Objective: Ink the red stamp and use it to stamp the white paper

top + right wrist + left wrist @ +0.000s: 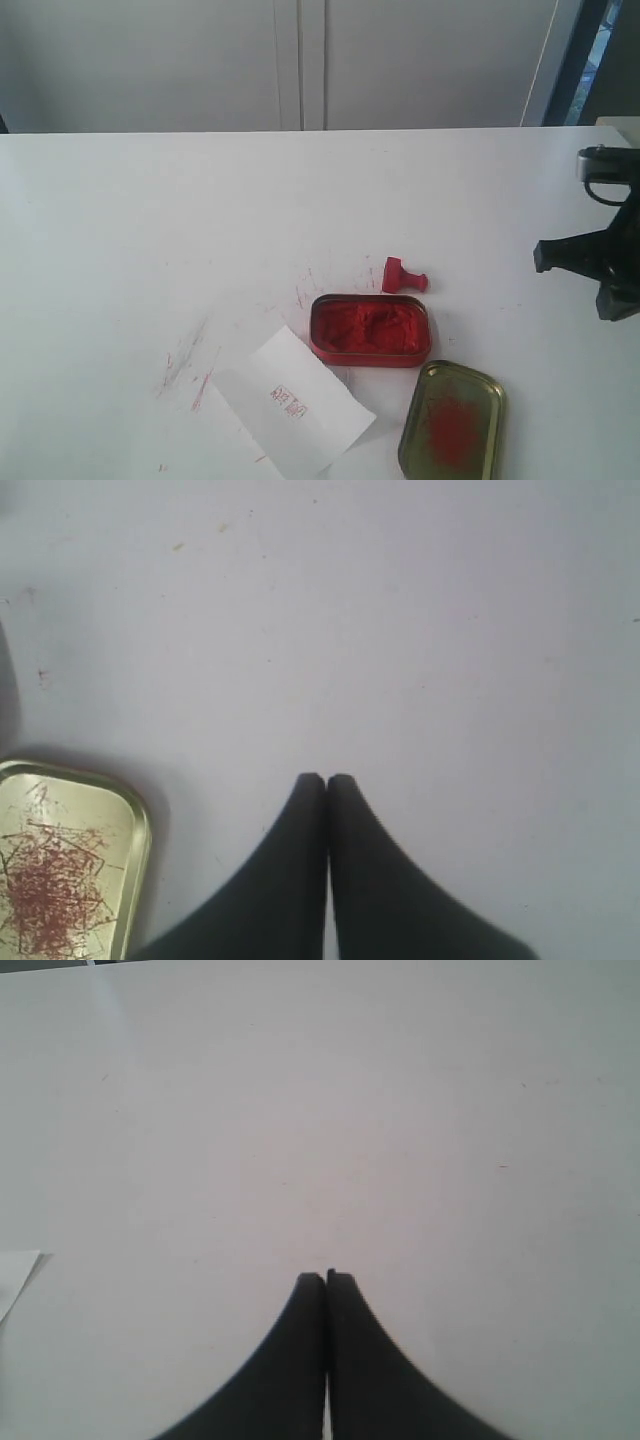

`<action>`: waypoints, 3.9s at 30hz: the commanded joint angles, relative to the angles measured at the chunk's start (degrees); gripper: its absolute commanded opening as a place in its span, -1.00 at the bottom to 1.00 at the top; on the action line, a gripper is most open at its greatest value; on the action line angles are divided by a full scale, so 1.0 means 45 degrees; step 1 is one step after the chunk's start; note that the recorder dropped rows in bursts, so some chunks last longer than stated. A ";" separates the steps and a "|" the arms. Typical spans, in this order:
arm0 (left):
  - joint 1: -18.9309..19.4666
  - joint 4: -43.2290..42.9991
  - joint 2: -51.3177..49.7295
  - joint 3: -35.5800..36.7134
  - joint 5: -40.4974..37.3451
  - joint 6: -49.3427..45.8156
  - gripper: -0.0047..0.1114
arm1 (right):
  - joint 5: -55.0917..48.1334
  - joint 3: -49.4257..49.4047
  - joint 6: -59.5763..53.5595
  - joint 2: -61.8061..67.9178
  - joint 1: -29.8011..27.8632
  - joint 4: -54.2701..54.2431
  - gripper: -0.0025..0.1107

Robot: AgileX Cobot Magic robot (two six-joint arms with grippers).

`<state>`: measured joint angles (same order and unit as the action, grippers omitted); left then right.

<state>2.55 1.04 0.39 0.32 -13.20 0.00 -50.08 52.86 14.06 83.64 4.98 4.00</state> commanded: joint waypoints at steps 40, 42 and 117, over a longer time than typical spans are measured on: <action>0.0028 0.0126 -0.0088 -0.0072 -0.0015 0.0000 -0.92 | 0.4192 -0.4936 0.0332 -1.2335 -0.0104 0.2019 -0.96; 0.0028 0.0126 -0.0088 -0.0072 -0.0015 0.0000 -0.92 | 0.4194 -0.4936 0.0332 -1.2335 -0.0104 0.2038 -0.96; 0.0028 0.0126 -0.0088 -0.0072 -0.0015 0.0000 -0.92 | 0.6802 -0.6866 0.0275 -1.5715 -0.0104 0.2848 -0.96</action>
<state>2.55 1.04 0.39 0.32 -13.20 0.00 -20.77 22.73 15.39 13.76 4.98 15.97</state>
